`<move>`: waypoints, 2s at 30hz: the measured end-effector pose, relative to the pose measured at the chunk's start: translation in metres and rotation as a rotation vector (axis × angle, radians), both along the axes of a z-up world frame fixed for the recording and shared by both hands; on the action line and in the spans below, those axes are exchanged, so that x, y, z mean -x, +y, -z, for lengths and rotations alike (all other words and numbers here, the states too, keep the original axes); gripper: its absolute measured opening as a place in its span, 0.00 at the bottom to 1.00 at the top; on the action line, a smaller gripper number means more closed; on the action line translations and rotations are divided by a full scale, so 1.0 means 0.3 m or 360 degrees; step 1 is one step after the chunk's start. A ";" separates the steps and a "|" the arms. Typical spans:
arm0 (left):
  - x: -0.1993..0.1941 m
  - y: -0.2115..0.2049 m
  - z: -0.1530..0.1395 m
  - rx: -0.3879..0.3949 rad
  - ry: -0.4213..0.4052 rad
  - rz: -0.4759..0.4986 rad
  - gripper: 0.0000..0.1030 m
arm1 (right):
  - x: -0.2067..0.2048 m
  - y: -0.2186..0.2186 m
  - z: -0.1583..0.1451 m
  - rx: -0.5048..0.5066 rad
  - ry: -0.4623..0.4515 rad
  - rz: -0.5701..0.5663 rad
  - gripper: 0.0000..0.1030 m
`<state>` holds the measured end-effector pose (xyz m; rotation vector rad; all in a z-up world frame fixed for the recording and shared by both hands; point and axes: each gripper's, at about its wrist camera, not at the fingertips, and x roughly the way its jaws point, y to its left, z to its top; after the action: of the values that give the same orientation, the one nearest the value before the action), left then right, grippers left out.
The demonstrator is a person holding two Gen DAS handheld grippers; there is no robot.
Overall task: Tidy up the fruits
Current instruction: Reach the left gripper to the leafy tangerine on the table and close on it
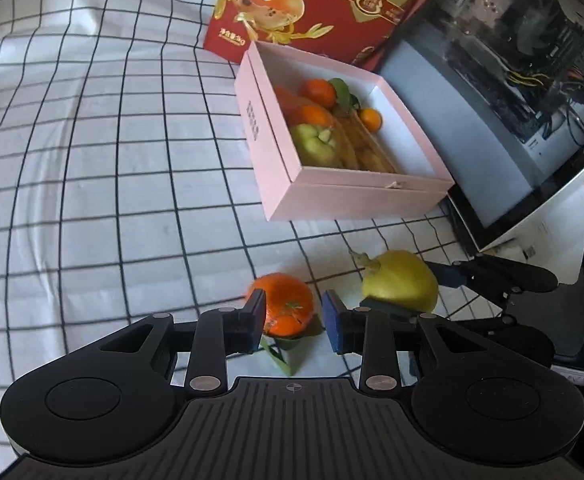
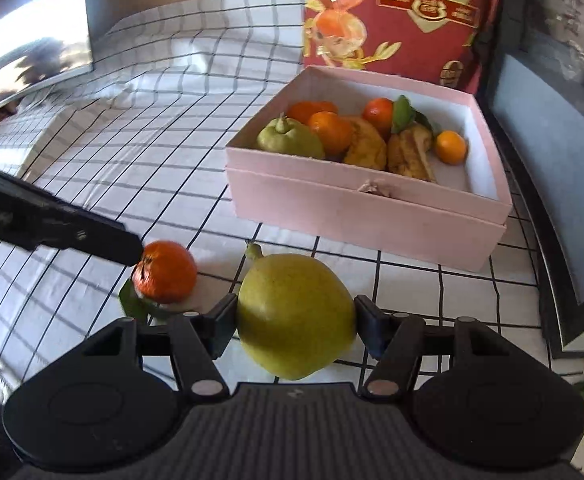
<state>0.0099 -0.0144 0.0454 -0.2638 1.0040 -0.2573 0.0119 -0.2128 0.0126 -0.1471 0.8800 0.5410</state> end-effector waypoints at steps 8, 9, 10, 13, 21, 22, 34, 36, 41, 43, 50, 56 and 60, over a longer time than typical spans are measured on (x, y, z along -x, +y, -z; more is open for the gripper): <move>0.031 -0.003 0.003 -0.0058 -0.0007 -0.0052 0.34 | 0.019 0.066 -0.049 0.0199 -0.0215 -0.0212 0.62; 0.032 -0.001 0.000 -0.0060 -0.0011 -0.0058 0.34 | 0.019 0.076 -0.050 0.0221 -0.0229 -0.0238 0.61; 0.033 0.000 -0.003 -0.0065 -0.0016 -0.0060 0.34 | 0.020 0.082 -0.048 0.0225 -0.0233 -0.0254 0.54; 0.034 -0.006 -0.012 -0.0120 -0.0036 -0.0041 0.34 | 0.033 0.076 -0.053 0.0212 -0.0234 -0.0235 0.52; 0.019 -0.088 0.016 -0.0324 -0.0028 0.0094 0.34 | 0.136 -0.064 -0.093 0.0056 -0.0219 -0.0048 0.48; 0.016 -0.102 0.019 -0.0348 -0.0024 0.0113 0.34 | 0.149 -0.080 -0.095 0.0042 -0.0216 -0.0016 0.48; -0.001 -0.157 0.017 -0.0429 -0.0040 0.0175 0.35 | 0.209 -0.157 -0.066 -0.0031 -0.0160 0.0157 0.48; 0.000 -0.152 0.019 -0.0426 -0.0036 0.0164 0.35 | 0.213 -0.153 -0.066 -0.0016 -0.0168 0.0146 0.48; 0.009 -0.135 0.033 -0.0441 -0.0023 0.0143 0.35 | 0.219 -0.174 -0.064 -0.0060 -0.0141 0.0161 0.64; 0.011 -0.135 0.039 -0.0445 -0.0022 0.0153 0.38 | 0.218 -0.184 -0.053 -0.0073 -0.0124 0.0180 0.67; -0.018 -0.169 0.053 -0.0508 -0.0056 0.0182 0.61 | 0.221 -0.200 0.028 -0.0094 0.0021 0.0214 0.67; -0.009 -0.163 0.045 -0.0425 -0.0054 0.0249 0.68 | 0.222 -0.210 0.059 -0.0091 0.0036 0.0220 0.75; -0.001 -0.147 0.036 -0.0419 -0.0075 0.0217 0.65 | 0.221 -0.206 0.065 -0.0102 0.0033 0.0190 0.83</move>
<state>0.0101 -0.0585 0.0345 0.0500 0.9983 -0.2508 -0.0543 -0.2747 -0.0068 -0.0306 0.8850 0.4594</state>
